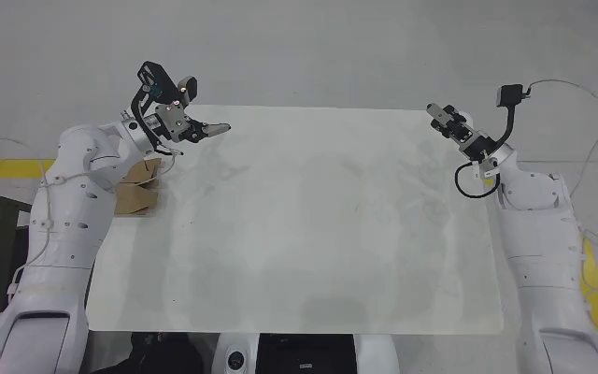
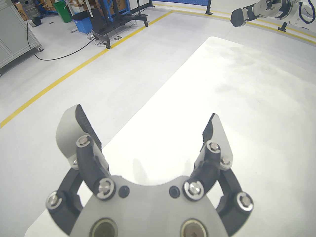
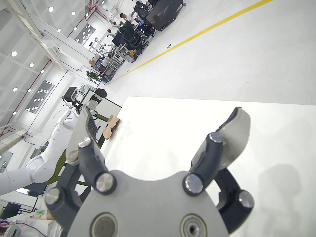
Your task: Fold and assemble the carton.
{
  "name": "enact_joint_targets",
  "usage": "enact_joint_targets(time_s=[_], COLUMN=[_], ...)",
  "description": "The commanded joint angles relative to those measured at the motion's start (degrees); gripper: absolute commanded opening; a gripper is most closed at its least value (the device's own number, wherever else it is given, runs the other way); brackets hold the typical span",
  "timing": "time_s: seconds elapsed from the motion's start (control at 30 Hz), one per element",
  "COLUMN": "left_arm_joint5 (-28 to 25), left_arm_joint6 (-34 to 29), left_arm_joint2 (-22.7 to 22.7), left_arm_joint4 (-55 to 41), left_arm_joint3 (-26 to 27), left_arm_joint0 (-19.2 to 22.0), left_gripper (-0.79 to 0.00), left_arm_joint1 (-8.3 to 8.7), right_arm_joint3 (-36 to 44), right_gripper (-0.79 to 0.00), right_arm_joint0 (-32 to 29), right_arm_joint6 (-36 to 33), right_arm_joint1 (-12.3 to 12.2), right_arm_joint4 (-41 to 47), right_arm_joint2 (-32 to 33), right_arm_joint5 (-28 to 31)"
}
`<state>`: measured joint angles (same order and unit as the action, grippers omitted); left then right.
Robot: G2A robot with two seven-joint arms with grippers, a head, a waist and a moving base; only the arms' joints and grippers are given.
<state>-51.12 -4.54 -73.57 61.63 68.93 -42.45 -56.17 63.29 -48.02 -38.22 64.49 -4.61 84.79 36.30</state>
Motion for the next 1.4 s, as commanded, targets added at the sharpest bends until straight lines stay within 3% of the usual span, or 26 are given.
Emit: enact_joint_targets(time_s=[0.0,0.97,1.2,1.37], left_arm_joint5=[0.0,0.0,1.6,-0.4], left_arm_joint6=[0.0,0.0,-10.5,-16.6], left_arm_joint2=[0.0,0.0,-0.1,-1.7], left_arm_joint4=[0.0,0.0,-10.1,-18.1], left_arm_joint3=[0.0,0.0,-3.5,-6.7], left_arm_joint0=[0.0,0.0,1.2,2.6], left_gripper=[0.000,-0.001,0.000,0.000], left_arm_joint1=[0.00,0.00,-0.04,0.49], right_arm_joint3=[0.0,0.0,0.0,0.0], right_gripper=[0.000,0.000,0.000,0.000], right_arm_joint0=[0.0,0.0,0.0,0.0], right_arm_joint6=[0.0,0.0,0.0,0.0], right_arm_joint1=[0.0,0.0,0.0,0.0], right_arm_joint4=[0.0,0.0,0.0,0.0], right_arm_joint2=[0.0,0.0,0.0,0.0], right_arm_joint5=[0.0,0.0,0.0,0.0])
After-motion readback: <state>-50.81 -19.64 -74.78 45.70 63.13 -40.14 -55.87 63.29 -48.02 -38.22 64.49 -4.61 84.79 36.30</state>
